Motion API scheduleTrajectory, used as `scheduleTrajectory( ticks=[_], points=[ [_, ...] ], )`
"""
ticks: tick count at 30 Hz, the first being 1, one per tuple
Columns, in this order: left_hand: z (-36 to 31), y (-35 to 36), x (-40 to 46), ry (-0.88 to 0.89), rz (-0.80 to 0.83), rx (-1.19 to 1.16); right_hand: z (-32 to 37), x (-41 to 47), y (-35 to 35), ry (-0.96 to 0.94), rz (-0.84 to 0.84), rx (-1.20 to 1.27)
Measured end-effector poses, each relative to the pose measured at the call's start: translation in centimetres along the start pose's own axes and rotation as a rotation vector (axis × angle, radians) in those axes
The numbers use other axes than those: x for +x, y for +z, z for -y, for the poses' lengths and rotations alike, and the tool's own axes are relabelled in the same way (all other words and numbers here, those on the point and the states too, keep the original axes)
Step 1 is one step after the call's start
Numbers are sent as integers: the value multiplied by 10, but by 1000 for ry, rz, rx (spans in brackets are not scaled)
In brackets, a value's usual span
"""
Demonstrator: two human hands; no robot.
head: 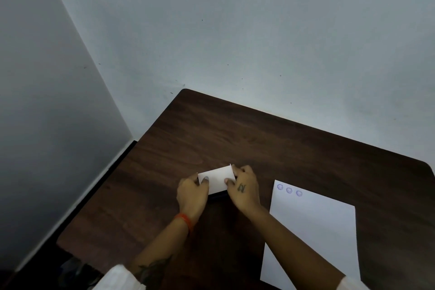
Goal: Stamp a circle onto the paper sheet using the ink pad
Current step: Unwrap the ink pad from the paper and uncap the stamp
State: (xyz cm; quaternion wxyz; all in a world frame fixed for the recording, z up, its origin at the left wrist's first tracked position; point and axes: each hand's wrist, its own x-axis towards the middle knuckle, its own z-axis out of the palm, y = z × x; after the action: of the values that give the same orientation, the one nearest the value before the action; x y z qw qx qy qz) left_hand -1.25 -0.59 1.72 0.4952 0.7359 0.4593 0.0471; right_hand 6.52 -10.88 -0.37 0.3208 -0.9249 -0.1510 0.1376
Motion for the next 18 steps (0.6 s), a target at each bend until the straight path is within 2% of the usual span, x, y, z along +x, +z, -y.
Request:
scheduleTrajectory(
  ticks=[5, 8, 18],
  points=[
    [27, -21, -17, 0, -55, 14, 7, -27, 16, -43, 46, 44],
    [45, -26, -29, -25, -31, 31, 4, -44, 24, -48, 100, 47],
    [68, -32, -46, 80, 1, 179, -5, -73, 35, -53, 197, 44]
  ],
)
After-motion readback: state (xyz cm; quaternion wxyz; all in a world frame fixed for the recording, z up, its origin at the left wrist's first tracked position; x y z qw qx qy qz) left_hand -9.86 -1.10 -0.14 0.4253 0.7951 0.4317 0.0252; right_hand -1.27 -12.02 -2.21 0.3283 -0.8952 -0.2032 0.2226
